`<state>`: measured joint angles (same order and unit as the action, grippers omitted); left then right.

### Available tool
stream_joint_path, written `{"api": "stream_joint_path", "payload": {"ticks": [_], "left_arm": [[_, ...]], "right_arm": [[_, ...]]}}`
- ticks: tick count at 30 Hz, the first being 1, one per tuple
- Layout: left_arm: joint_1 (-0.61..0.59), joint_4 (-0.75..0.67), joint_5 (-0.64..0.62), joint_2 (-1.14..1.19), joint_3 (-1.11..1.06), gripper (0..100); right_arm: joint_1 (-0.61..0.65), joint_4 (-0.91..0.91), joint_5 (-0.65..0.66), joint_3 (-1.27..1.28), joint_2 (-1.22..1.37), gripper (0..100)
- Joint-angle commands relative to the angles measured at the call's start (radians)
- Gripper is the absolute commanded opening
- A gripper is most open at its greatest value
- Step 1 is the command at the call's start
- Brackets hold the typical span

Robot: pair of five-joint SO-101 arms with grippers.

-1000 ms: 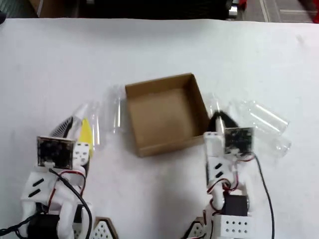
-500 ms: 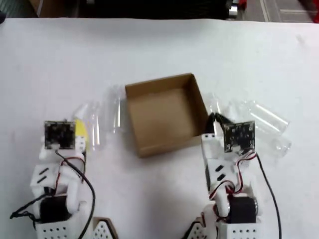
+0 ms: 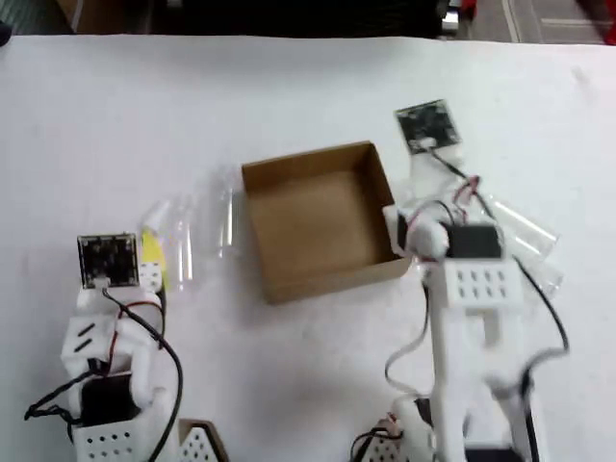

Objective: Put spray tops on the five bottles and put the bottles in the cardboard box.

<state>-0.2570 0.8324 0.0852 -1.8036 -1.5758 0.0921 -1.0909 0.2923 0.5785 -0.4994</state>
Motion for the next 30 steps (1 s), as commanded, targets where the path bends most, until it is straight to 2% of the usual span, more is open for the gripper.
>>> {"api": "stream_joint_path", "payload": {"ticks": [1,11,13,18,21,22,24,30], "left_arm": [[-0.004,-0.003,-0.011,-0.01,0.0,10],[0.002,-0.003,0.031,-0.01,-0.006,10],[0.002,-0.003,0.031,-0.01,-0.008,10],[0.016,-0.003,0.031,-0.01,-0.009,10],[0.041,-0.005,0.037,-0.01,-0.017,10],[0.041,-0.008,0.038,-0.01,-0.018,10],[0.041,-0.008,0.038,-0.01,-0.018,10],[0.038,-0.003,0.038,-0.01,-0.018,10]], "right_arm": [[-0.002,-0.001,0.011,-0.06,0.099,16.9],[-0.001,0.14,0.017,-0.009,0.168,14.2],[-0.001,0.157,0.066,-0.009,0.216,14.2],[-0.01,0.16,0.092,-0.021,0.308,13.0],[-0.01,0.159,0.095,-0.021,0.314,1.9],[-0.01,0.159,0.095,-0.018,0.314,0.9],[-0.012,0.154,0.097,-0.017,0.321,4.3],[-0.084,0.097,0.098,-0.005,0.312,1.7]]}}
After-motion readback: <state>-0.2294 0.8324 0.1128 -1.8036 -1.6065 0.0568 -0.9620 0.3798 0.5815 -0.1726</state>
